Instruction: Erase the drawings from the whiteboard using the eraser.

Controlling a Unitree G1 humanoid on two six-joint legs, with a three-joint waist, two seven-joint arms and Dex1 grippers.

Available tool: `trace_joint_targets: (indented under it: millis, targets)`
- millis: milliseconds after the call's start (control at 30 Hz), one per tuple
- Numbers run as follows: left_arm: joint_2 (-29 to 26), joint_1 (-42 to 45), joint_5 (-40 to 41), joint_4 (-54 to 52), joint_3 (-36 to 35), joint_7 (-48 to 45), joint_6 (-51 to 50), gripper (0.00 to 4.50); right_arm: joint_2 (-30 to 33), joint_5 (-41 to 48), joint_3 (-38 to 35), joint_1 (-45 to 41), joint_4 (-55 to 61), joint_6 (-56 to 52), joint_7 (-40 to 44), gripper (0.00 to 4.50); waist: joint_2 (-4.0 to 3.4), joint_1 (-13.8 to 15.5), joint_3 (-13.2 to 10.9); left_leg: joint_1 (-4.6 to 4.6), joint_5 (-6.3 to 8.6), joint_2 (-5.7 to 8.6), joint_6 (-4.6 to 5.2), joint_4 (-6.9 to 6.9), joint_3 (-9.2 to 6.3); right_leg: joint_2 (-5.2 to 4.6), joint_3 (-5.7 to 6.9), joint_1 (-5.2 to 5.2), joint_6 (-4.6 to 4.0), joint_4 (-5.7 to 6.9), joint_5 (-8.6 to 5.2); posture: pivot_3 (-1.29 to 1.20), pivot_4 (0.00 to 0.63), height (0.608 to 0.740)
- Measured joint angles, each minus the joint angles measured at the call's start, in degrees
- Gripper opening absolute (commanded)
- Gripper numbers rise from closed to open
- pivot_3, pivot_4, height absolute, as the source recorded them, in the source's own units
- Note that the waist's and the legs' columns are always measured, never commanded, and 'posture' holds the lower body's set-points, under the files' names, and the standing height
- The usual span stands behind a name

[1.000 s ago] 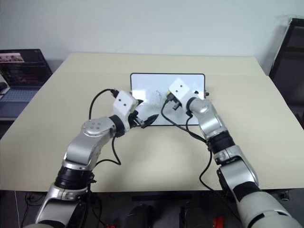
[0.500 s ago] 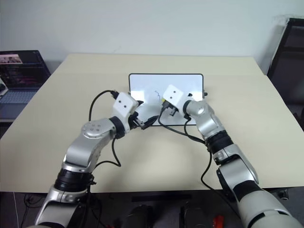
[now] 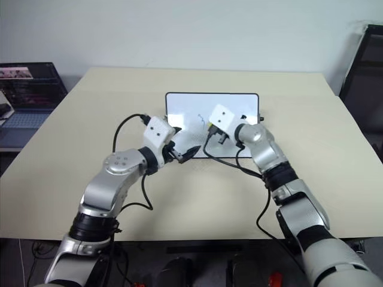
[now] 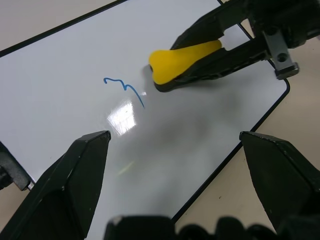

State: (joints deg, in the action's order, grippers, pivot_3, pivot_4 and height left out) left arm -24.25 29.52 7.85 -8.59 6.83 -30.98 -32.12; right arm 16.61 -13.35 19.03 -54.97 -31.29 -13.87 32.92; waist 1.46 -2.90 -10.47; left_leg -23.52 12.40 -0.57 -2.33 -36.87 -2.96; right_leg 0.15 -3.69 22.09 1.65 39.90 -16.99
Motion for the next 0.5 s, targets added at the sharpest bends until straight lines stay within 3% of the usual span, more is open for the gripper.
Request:
trace_joint_targets:
  millis: [300,500]
  targets:
    - [-0.01,-0.13,-0.02,0.0,0.02,-0.05,0.03,4.5,0.09,1.62,-1.28,4.22,5.84,-4.72,2.89,0.99,0.0,-0.2,0.0,0.11,0.0,-0.02,0.0,0.01,0.03,0.01,-0.02,-0.06,0.01,0.01,0.0,0.0,0.15,0.74]
    - [0.26,-1.13,0.06,0.09,-1.91,1.65,0.07,4.5,0.0,7.91,-9.04,8.05,16.64,-10.61,1.84,0.99,-0.01,0.01,-0.02,-0.25,0.02,-0.01,-0.01,0.07,-0.05,-0.03,-0.01,0.23,0.0,-0.04,0.0,0.0,0.15,0.74]
